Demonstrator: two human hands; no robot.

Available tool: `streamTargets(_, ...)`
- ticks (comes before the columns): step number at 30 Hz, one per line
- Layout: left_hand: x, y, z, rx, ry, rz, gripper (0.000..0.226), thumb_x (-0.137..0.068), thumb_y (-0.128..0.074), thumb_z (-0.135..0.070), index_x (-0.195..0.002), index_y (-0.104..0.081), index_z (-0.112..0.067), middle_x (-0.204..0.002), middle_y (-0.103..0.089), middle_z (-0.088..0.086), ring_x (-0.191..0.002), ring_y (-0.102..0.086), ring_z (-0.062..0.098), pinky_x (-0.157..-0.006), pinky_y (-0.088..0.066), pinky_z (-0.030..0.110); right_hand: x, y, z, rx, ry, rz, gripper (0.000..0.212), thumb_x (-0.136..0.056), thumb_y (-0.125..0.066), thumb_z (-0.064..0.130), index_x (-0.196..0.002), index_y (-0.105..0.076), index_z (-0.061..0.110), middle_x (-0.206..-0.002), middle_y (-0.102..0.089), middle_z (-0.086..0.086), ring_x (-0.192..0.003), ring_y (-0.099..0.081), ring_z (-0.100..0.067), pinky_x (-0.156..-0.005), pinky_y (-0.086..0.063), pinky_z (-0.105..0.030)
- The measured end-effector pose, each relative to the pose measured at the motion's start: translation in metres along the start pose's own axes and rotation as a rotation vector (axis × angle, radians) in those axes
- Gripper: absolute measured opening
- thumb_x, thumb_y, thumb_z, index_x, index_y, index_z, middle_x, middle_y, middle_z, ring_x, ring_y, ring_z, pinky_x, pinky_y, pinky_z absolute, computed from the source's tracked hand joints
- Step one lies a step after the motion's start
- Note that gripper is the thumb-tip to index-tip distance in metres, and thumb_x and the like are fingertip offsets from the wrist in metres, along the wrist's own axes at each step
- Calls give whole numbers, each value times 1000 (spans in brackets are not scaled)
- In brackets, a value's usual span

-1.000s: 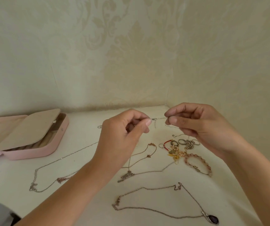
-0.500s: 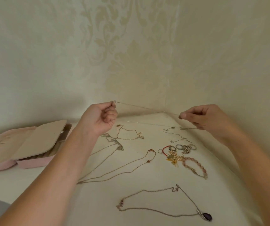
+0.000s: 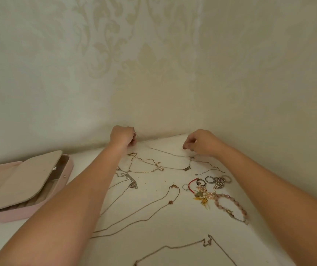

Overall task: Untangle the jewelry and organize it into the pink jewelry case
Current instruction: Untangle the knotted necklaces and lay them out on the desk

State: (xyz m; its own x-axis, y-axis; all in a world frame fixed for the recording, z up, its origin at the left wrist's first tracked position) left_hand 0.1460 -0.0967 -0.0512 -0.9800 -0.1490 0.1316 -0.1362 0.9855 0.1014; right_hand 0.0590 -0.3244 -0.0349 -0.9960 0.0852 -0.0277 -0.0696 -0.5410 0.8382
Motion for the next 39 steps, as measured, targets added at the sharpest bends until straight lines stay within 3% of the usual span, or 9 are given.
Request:
streamTargets(3, 9, -2, -11, -650, -201, -50, 17, -84, -48, -2, -69, -55, -4, -60, -55, 9, -61, -52, 26, -54, -41, 28, -7, 2, -4, 336, -20, 38, 31, -93, -50, 0, -119, -65, 7, -124, -62, -9, -113, -58, -24, -92, -45, -26)
streamTargets(6, 29, -18, -17, -968, -363, -112, 27, -90, -50, -12, -114, -57, -2, -114, -55, 17, -106, -53, 34, -84, -45, 36, -9, 1, -13, 552, -50, 94, 33, -91, -62, 15, -122, -59, 5, -123, -62, -11, -112, -59, -25, -90, -47, -30)
streamTargets(10, 59, -61, -26, -795, -643, 165, 25, -90, -57, -11, -113, -65, -14, -116, -63, 6, -107, -59, 21, -82, -42, 22, -11, 2, -23, 543, -37, 97, 31, -91, -63, 21, -115, -61, 2, -117, -64, -14, -106, -61, -28, -84, -47, -30)
streamTargets(16, 88, -119, 1, -843, -576, 614, 47, -86, -71, -23, -130, -58, -15, -129, -60, 0, -113, -55, 12, -86, -36, 17, -5, 0, -26, 534, 16, 109, 22, -96, -52, 15, -112, -60, 3, -116, -62, -13, -104, -58, -27, -78, -42, -28)
streamTargets(24, 102, -122, 0, -108, -333, 781, 17, -97, -54, -16, -88, -67, -11, -71, -66, -2, -74, -65, 7, -84, -51, 22, 35, 55, 9, 72, 225, -111, 20, -90, -52, 2, -99, -68, 10, -80, -61, 4, -66, -59, -11, -54, -41, -9)
streamTargets(27, 115, -103, -11, 83, -251, 800, 25, -100, -47, -14, -83, -64, -8, -53, -49, -5, -52, -54, 8, -67, -57, 25, 47, 69, 19, 345, 197, -153, 30, -93, -45, 3, -103, -72, 12, -97, -66, -3, -79, -56, -16, -56, -36, -17)
streamTargets(32, 127, -49, -20, 132, -201, 709, 26, -101, -44, -15, -81, -60, -8, -54, -33, -7, -47, -32, 7, -43, -33, 16, 68, 92, 30, 399, 159, -364, 31, -95, -40, 2, -103, -69, 7, -114, -59, -13, -103, -56, -27, -67, -28, -20)
streamTargets(35, 134, -16, -15, 207, -151, 690, 25, -100, -44, -15, -81, -58, -7, -54, -34, -7, -45, -30, 5, -39, -25, 14, 84, 100, 31, 93, 145, -494, 28, -97, -38, 2, -90, -63, 10, -94, -57, -7, -82, -61, -21, -68, -34, -23)
streamTargets(39, 141, 26, -3, 274, -75, 660, 23, -99, -43, -17, -82, -56, -10, -55, -33, -7, -43, -29, 3, -36, -18, 13, 103, 91, 29, -912, 75, -383, 31, -100, -32, -2, -80, -53, 10, -73, -52, -5, -56, -62, -11, -53, -49, -18)
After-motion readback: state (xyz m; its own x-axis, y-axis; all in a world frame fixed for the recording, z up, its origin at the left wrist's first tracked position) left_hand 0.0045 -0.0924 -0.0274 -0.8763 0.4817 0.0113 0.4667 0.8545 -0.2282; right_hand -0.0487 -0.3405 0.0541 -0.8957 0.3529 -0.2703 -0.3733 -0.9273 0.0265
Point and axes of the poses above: each hand's wrist, its own x-axis away from the middle knuckle, its own y-axis out of the back of the hand, z = x × y, the point moved 5 cm from there along -x, towards the middle knuckle
